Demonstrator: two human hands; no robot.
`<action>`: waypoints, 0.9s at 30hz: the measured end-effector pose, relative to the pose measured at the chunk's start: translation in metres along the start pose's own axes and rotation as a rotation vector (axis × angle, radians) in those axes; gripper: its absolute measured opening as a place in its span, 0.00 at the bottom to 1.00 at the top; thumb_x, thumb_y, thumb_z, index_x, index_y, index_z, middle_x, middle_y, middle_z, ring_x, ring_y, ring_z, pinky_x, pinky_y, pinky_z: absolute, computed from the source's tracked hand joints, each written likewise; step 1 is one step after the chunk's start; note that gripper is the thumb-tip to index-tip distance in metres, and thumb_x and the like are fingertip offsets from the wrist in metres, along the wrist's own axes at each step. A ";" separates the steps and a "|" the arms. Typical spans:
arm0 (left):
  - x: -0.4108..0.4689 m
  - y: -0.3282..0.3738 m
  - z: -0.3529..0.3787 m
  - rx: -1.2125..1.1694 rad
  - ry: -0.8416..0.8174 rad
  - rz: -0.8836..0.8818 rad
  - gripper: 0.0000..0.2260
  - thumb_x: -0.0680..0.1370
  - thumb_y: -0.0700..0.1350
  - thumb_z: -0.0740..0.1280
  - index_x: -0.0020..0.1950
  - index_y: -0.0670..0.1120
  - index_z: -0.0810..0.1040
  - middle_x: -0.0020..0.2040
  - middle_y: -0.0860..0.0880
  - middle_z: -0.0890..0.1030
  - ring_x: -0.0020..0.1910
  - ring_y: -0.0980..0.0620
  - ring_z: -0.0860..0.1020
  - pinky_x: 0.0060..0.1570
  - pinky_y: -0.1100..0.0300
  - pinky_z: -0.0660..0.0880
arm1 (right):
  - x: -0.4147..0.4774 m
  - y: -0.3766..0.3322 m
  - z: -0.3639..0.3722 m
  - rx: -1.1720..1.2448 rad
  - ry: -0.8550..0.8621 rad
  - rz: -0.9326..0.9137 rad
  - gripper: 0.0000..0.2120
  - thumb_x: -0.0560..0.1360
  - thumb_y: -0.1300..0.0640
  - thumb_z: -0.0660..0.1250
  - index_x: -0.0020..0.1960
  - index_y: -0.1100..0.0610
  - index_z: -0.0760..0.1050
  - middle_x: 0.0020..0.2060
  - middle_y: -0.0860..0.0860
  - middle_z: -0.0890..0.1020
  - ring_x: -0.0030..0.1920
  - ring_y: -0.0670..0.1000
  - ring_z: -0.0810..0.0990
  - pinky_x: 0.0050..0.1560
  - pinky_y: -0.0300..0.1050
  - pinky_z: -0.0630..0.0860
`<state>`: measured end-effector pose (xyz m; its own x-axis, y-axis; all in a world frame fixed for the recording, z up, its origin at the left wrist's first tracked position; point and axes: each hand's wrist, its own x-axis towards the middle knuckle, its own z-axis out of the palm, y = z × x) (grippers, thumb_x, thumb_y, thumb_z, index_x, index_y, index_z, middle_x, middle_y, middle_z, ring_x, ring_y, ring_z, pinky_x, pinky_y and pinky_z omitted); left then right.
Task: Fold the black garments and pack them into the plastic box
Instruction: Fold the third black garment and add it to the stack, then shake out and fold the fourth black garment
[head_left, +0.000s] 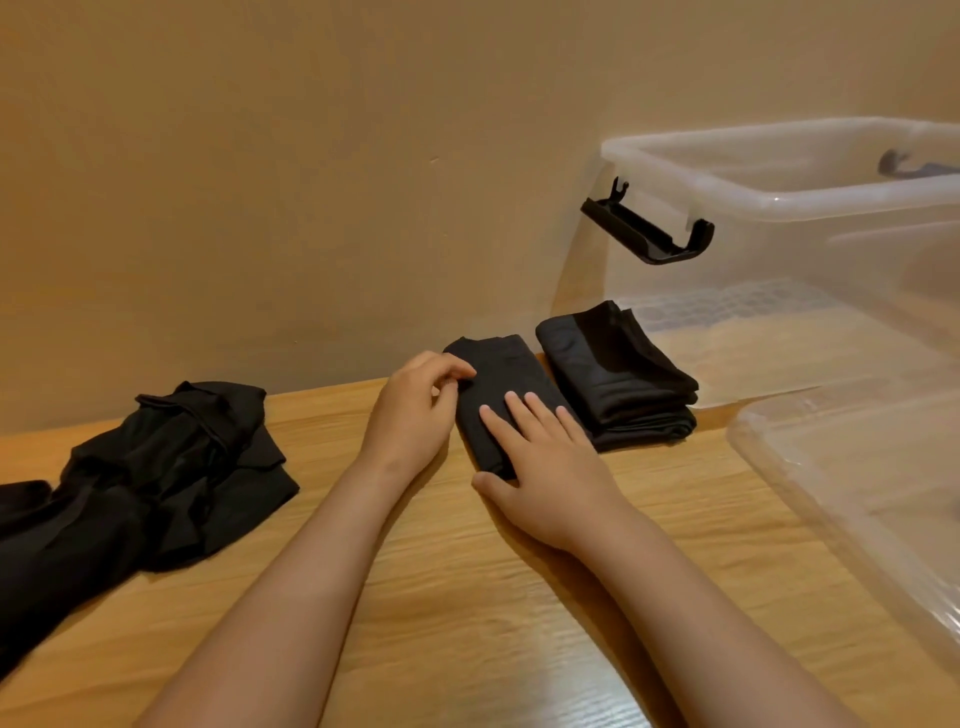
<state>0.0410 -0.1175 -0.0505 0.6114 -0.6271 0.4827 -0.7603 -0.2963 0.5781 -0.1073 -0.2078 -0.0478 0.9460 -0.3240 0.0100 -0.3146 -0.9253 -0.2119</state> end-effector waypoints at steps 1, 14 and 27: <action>0.000 -0.001 0.001 -0.005 -0.026 -0.003 0.11 0.80 0.38 0.62 0.54 0.49 0.82 0.53 0.55 0.78 0.53 0.60 0.75 0.52 0.67 0.72 | 0.003 -0.002 0.003 0.003 0.032 0.011 0.33 0.80 0.38 0.51 0.79 0.47 0.41 0.79 0.51 0.43 0.78 0.51 0.38 0.76 0.50 0.37; 0.002 -0.011 0.013 0.028 -0.305 -0.069 0.17 0.81 0.53 0.60 0.71 0.58 0.71 0.75 0.60 0.64 0.74 0.53 0.63 0.72 0.47 0.63 | 0.011 -0.007 0.013 0.025 0.140 0.166 0.31 0.80 0.37 0.49 0.79 0.46 0.45 0.79 0.51 0.45 0.78 0.50 0.38 0.75 0.52 0.35; -0.010 0.005 0.000 0.284 -0.317 -0.009 0.20 0.84 0.52 0.54 0.77 0.56 0.62 0.78 0.55 0.60 0.76 0.56 0.59 0.73 0.56 0.55 | 0.010 -0.008 0.017 -0.003 0.158 0.132 0.43 0.67 0.29 0.31 0.79 0.45 0.43 0.79 0.50 0.44 0.77 0.51 0.37 0.73 0.54 0.32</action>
<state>0.0308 -0.1126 -0.0520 0.5541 -0.8010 0.2267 -0.8128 -0.4616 0.3554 -0.0943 -0.2001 -0.0631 0.8729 -0.4688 0.1353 -0.4352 -0.8734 -0.2184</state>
